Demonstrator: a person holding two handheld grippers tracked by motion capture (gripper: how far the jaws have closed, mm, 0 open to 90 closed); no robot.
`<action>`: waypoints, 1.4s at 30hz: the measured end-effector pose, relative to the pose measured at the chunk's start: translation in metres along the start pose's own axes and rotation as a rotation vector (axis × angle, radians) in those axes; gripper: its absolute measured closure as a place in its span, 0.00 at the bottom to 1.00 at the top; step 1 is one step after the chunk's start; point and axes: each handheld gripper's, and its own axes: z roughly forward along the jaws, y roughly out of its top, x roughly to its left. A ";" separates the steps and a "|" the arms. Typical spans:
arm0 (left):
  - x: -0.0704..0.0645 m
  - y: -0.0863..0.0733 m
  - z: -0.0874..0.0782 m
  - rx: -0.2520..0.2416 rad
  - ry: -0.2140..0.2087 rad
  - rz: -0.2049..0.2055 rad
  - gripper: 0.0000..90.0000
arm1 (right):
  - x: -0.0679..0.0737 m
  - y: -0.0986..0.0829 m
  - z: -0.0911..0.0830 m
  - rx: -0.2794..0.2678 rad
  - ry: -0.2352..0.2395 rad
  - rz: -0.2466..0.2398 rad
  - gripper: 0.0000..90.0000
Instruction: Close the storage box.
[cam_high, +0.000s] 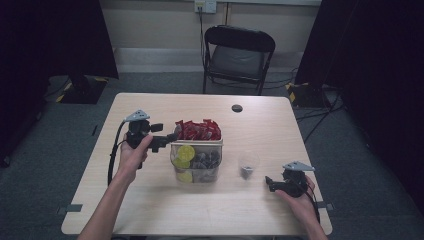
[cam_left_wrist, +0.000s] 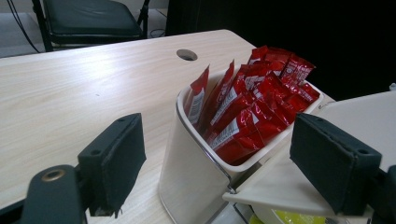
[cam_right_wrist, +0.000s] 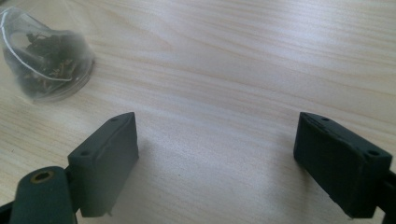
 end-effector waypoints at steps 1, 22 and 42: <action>0.000 0.000 0.001 0.009 0.004 0.007 0.20 | 0.000 0.000 0.000 0.000 0.000 0.001 0.15; -0.005 -0.004 0.008 0.028 -0.012 0.018 0.19 | 0.000 0.000 0.000 0.000 0.000 0.001 0.15; -0.015 -0.015 0.017 0.098 -0.034 0.049 0.19 | 0.000 0.000 0.000 0.000 -0.004 0.002 0.15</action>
